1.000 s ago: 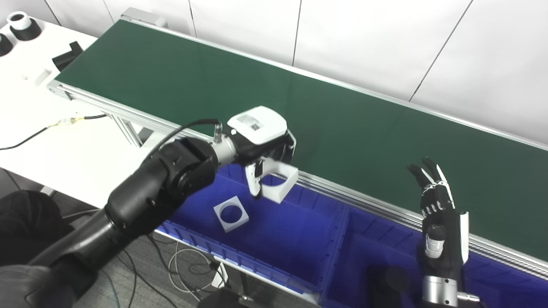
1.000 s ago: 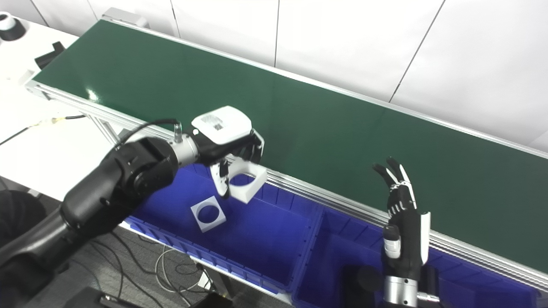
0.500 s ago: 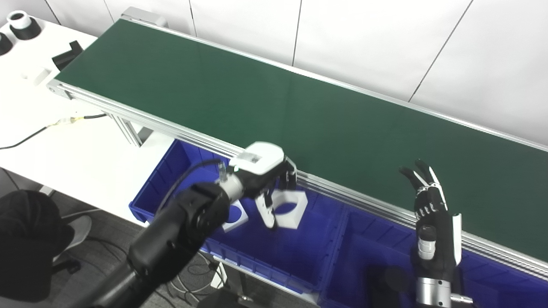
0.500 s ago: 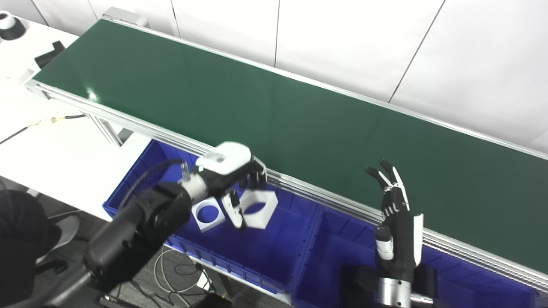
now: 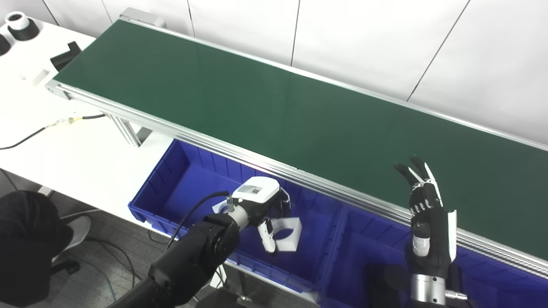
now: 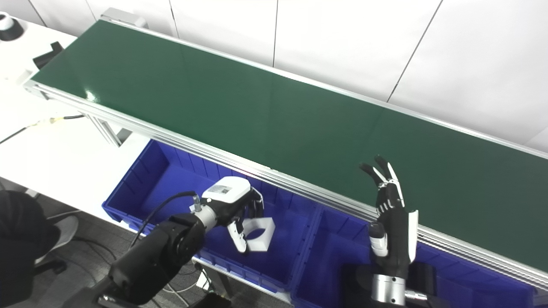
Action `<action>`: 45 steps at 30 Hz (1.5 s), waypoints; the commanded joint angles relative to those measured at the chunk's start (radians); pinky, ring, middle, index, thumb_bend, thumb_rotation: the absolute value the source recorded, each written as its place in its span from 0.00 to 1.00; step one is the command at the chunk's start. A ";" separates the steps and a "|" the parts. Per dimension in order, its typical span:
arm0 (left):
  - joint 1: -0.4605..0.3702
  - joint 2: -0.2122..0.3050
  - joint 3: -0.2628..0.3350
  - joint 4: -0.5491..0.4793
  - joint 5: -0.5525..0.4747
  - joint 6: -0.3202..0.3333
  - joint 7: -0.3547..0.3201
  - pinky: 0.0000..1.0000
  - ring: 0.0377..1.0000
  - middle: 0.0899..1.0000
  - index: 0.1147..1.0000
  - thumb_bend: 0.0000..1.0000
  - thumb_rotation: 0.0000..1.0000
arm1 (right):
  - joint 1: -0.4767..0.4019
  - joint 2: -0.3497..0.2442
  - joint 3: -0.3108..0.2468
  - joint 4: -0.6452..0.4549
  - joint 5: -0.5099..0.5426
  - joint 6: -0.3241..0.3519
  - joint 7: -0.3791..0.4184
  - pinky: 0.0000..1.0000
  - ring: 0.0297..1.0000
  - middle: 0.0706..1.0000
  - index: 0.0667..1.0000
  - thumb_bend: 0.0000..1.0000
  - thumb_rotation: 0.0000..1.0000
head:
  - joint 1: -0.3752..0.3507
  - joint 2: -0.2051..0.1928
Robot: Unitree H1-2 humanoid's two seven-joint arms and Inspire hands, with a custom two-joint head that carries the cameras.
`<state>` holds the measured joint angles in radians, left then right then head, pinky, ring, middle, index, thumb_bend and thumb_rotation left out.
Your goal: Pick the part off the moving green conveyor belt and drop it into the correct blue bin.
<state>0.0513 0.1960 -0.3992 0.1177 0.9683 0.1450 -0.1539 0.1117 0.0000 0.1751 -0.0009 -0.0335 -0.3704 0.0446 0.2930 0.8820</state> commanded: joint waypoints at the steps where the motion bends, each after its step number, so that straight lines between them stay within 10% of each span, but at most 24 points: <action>1: -0.019 0.000 -0.005 0.049 -0.014 -0.070 0.129 0.36 0.44 0.42 0.44 0.52 0.00 | -0.009 0.012 0.001 -0.035 -0.001 -0.001 0.007 0.96 0.87 0.79 0.88 1.00 0.92 | -0.002 0.002; 10: -0.044 0.000 -0.044 0.233 -0.013 -0.185 0.391 0.40 0.43 0.42 0.44 0.52 0.00 | -0.002 0.014 0.004 -0.038 -0.010 -0.003 0.005 0.96 0.88 0.79 0.88 1.00 0.92 | -0.009 0.001; 22: -0.053 0.011 -0.072 0.250 -0.001 -0.190 0.519 0.46 0.51 0.45 0.42 0.52 0.00 | 0.003 0.015 0.008 -0.039 -0.001 0.000 0.013 0.96 0.88 0.79 0.89 1.00 0.91 | -0.018 -0.009; 24: -0.055 0.017 -0.082 0.249 0.019 -0.173 0.527 0.57 0.61 0.63 0.59 0.86 0.18 | 0.003 0.015 0.007 -0.036 -0.003 -0.002 0.012 0.96 0.88 0.79 0.89 1.00 0.91 | -0.018 -0.009; 27: -0.052 0.020 -0.085 0.242 0.024 -0.165 0.526 0.61 0.65 0.69 0.65 0.95 0.25 | 0.003 0.015 0.008 -0.036 -0.007 -0.003 0.012 0.96 0.88 0.79 0.89 1.00 0.92 | -0.019 -0.009; 45: -0.012 0.050 -0.127 0.071 0.005 -0.181 0.445 0.62 0.66 0.70 0.68 0.96 0.40 | 0.006 0.010 0.007 -0.041 -0.005 0.004 0.016 0.97 0.88 0.80 0.89 1.00 0.92 | -0.029 -0.003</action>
<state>0.0360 0.2376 -0.5194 0.2591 0.9725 -0.0051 0.2858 0.1238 0.0039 0.1820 -0.0036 -0.0356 -0.3691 0.0535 0.2700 0.8728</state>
